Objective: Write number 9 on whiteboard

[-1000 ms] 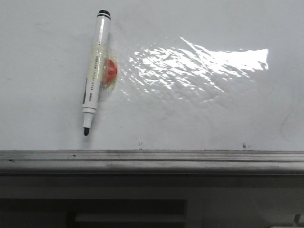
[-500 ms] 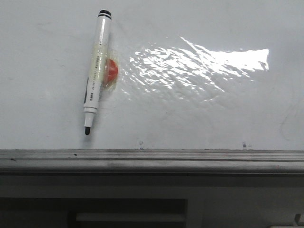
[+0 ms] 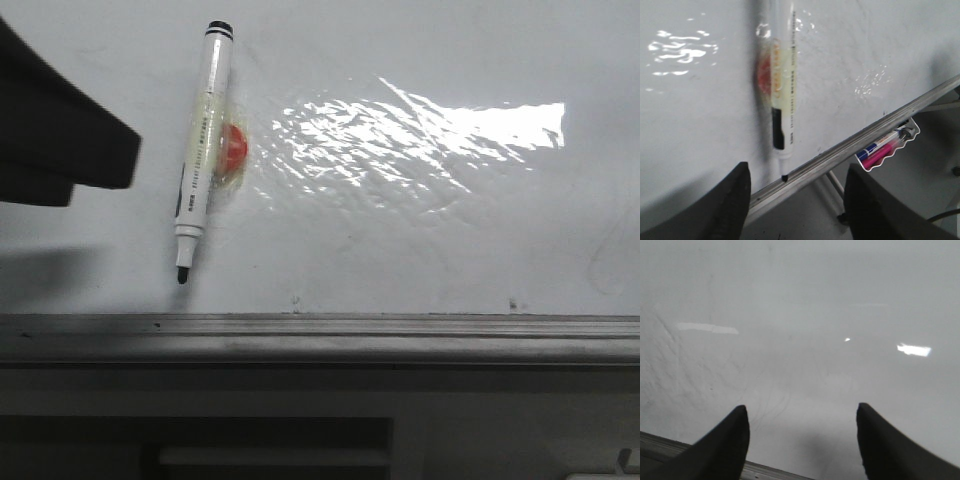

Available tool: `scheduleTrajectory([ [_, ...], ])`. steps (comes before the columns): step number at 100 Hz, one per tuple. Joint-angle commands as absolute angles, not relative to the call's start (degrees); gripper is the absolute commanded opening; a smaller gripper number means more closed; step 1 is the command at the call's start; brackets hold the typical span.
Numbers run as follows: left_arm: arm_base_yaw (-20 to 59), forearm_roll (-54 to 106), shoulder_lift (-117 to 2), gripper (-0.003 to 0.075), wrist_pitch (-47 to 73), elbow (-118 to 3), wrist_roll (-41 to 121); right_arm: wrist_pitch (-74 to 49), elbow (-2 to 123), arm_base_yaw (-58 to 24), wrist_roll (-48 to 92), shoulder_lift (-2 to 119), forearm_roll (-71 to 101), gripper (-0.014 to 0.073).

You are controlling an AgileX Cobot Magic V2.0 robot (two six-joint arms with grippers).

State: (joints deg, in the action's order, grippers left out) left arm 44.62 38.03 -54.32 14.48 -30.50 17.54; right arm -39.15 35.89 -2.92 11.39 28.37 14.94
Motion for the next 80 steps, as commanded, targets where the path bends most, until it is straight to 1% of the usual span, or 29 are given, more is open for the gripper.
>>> scheduleTrajectory([
  [1, 47.96, 41.07, -57.13, 0.0375, 5.53, -32.71, 17.63, -34.89, 37.90, -2.96, 12.08, 29.09, 15.18, 0.0408],
  [10, 49.46, 41.84, -60.02, 0.0375, 2.44, -33.63, 17.63, -35.00, 37.90, -2.96, 12.08, 29.09, 15.44, 0.0408],
  [22, 49.70, 41.84, -63.70, 0.0372, 1.70, -34.69, 17.63, -35.38, 37.90, -2.96, 12.08, 29.09, 15.96, 0.0408],
  [29, 49.70, 41.84, -65.40, 0.0347, 0.90, -34.78, 17.63, -35.59, 37.90, -2.96, 12.08, 29.09, 16.48, 0.0408],
  [37, 49.70, 41.84, -66.53, 0.0272, 0.67, -34.78, 17.63, -35.72, 37.90, -2.96, 12.08, 29.09, 17.34, 0.0408],
  [41, 49.70, 41.73, -67.17, 0.0202, 0.67, -34.78, 17.63, -35.72, 37.90, -2.96, 12.08, 29.09, 18.07, 0.0408],
  [42, 49.70, 41.73, -67.17, 0.0202, 0.67, -34.78, 17.63, -35.72, 37.90, -2.96, 12.08, 29.09, 18.07, 0.0408],
  [46, 49.70, 41.58, -67.59, 0.0124, 0.57, -34.78, 17.63, -35.72, 37.90, -2.96, 12.08, 29.09, 18.74, 0.0408],
  [49, 49.70, 41.60, -67.72, 0.0089, 0.40, -34.78, 17.63, -35.72, 37.90, -2.96, 12.08, 29.09, 18.86, 0.0408],
  [53, 49.70, 41.45, -68.26, 0.0009, 0.00, -34.78, 17.88, -35.72, 37.90, -2.96, 12.08, 29.09, 19.13, 0.0408],
  [56, 49.70, 41.31, -68.38, -0.0022, 0.00, -34.78, 17.88, -35.72, 37.90, -3.10, 12.08, 29.09, 19.25, 0.0408],
  [80, 49.70, 40.01, -67.77, -0.0020, 0.77, -34.78, 18.01, -35.84, 37.90, -5.94, 12.56, 29.09, 19.25, 0.0408],
])
